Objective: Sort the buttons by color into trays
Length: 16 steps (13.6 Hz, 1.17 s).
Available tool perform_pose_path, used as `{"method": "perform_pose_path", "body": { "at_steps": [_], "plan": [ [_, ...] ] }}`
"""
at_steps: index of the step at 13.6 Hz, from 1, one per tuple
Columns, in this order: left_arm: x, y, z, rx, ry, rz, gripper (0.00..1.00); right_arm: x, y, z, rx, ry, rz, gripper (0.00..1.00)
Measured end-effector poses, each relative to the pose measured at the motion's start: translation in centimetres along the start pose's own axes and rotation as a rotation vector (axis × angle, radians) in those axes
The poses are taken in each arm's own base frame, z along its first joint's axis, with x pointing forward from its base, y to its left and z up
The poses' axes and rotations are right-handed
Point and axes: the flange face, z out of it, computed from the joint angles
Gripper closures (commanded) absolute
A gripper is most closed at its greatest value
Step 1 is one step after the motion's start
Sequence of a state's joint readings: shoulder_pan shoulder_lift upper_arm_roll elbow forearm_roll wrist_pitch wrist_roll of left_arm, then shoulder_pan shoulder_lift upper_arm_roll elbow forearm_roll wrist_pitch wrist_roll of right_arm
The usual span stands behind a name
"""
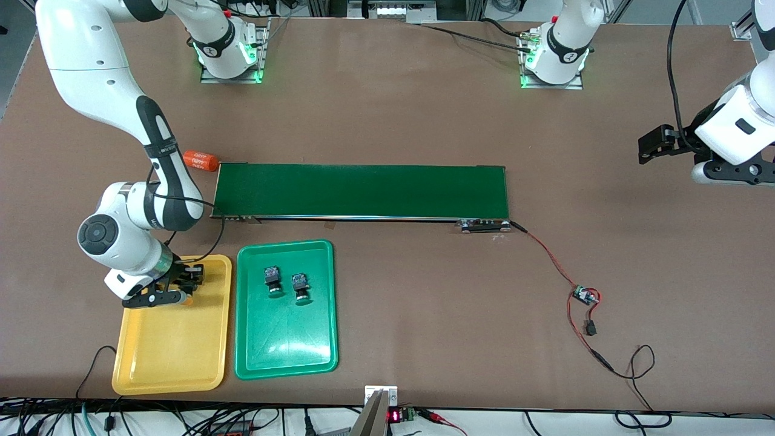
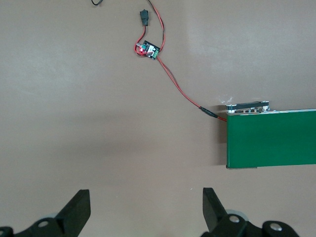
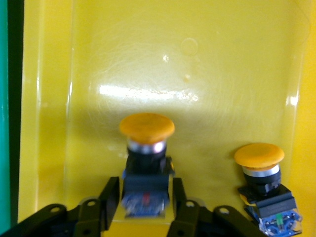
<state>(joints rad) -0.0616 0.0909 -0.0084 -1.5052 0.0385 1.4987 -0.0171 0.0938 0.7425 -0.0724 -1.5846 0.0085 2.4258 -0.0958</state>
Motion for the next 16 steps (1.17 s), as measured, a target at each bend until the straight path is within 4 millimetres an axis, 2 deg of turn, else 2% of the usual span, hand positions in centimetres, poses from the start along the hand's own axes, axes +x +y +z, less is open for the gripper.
{"method": "perform_pose_path", "body": {
  "at_steps": [4, 7, 9, 12, 16],
  "plan": [
    [0.0, 0.0, 0.0, 0.000, 0.000, 0.000, 0.00, 0.4, 0.1, -0.9, -0.005, 0.014, 0.000, 0.00],
    [0.0, 0.0, 0.0, 0.000, 0.000, 0.000, 0.00, 0.6, 0.2, -4.3, 0.000, -0.018, 0.002, 0.00],
    [0.0, 0.0, 0.0, 0.000, -0.004, 0.000, 0.00, 0.5, 0.6, -7.7, 0.004, -0.042, 0.008, 0.00],
    [-0.1, 0.0, 0.1, 0.000, -0.013, 0.001, 0.00, 0.0, 1.7, -14.1, 0.009, -0.056, 0.024, 0.00],
    [-0.2, 0.3, 0.1, 0.000, -0.014, 0.005, 0.00, -2.2, 4.0, -23.4, 0.020, -0.079, 0.061, 0.00]
  ]
}}
